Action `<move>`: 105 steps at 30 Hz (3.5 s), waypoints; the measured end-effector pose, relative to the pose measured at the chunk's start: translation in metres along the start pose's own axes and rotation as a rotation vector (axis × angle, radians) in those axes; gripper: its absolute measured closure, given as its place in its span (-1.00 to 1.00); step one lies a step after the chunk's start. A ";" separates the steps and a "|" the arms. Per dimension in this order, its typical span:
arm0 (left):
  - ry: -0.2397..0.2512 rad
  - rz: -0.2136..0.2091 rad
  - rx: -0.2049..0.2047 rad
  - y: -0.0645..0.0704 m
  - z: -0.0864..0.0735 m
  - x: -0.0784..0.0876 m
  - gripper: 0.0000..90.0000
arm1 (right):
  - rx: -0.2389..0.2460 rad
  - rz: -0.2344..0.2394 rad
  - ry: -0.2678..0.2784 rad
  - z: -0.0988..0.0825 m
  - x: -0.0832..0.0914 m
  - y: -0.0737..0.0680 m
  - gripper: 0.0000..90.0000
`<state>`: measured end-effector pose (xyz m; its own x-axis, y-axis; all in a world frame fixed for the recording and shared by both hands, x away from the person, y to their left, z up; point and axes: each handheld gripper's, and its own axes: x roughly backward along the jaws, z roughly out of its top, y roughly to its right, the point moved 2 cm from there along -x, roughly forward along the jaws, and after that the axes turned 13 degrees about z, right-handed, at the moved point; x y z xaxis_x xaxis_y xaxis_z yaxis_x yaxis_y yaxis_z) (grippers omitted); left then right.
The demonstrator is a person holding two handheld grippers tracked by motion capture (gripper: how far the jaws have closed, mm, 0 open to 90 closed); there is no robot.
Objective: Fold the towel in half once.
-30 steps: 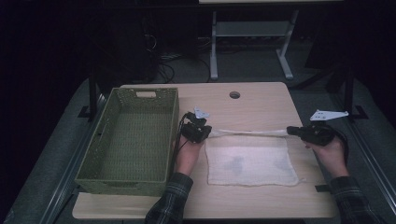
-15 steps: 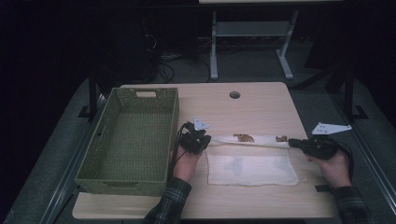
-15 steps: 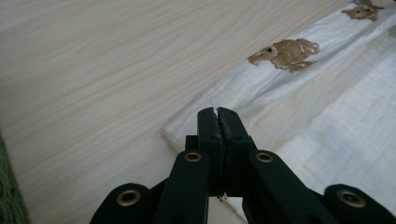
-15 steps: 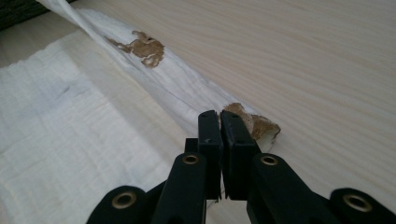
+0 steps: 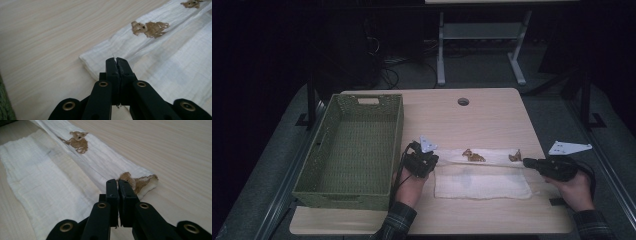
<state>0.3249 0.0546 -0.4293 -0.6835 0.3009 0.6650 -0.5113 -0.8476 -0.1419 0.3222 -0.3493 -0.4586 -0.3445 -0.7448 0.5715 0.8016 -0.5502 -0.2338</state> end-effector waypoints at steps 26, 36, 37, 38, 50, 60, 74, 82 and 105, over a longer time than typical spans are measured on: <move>-0.033 -0.021 -0.056 0.026 -0.027 0.021 0.97 | 0.028 0.036 -0.029 -0.030 0.016 -0.037 0.93; -0.074 -0.058 -0.088 0.027 -0.036 0.025 0.97 | 0.037 0.051 -0.041 -0.042 0.019 -0.050 0.93; -0.072 -0.061 -0.079 0.027 -0.037 0.027 0.97 | 0.035 0.053 -0.038 -0.043 0.020 -0.050 0.93; -0.072 -0.061 -0.079 0.027 -0.037 0.027 0.97 | 0.035 0.053 -0.038 -0.043 0.020 -0.050 0.93; -0.180 -0.134 -0.116 0.034 -0.056 0.016 0.97 | -0.002 0.096 -0.126 -0.053 0.011 -0.050 0.92; -0.140 -0.127 -0.106 0.032 -0.050 0.020 0.69 | -0.005 0.101 -0.108 -0.050 0.015 -0.048 0.54; -0.054 -0.074 -0.112 0.025 -0.014 0.007 0.09 | 0.009 0.069 -0.066 -0.022 0.003 -0.030 0.30; -0.050 -0.036 -0.071 0.011 -0.002 -0.014 0.05 | -0.003 0.014 -0.073 -0.005 -0.011 -0.003 0.41; -0.104 0.000 -0.040 -0.007 0.000 -0.050 0.10 | -0.030 -0.023 -0.110 0.001 -0.039 0.039 0.61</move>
<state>0.3626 0.0454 -0.4613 -0.6270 0.2523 0.7370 -0.5331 -0.8288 -0.1698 0.3678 -0.3416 -0.4891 -0.3057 -0.6868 0.6594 0.7784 -0.5791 -0.2423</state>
